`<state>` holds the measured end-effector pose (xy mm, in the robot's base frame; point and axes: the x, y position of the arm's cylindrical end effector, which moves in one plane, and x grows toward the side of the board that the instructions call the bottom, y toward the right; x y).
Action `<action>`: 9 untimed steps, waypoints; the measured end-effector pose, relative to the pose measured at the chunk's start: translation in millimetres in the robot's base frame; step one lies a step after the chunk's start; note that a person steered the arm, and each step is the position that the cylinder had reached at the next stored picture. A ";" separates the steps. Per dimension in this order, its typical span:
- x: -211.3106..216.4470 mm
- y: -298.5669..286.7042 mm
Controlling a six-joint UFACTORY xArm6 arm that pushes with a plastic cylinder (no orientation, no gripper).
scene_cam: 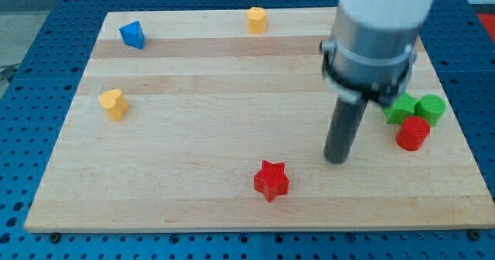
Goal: Push red star to the left slightly
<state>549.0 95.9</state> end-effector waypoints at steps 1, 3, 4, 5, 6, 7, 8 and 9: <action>2.3 -2.9; 20.7 -19.2; 20.8 -53.3; 9.9 -104.3; -2.4 -150.5; -6.9 -186.2; -30.6 -143.3; -22.9 -85.1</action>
<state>526.1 10.8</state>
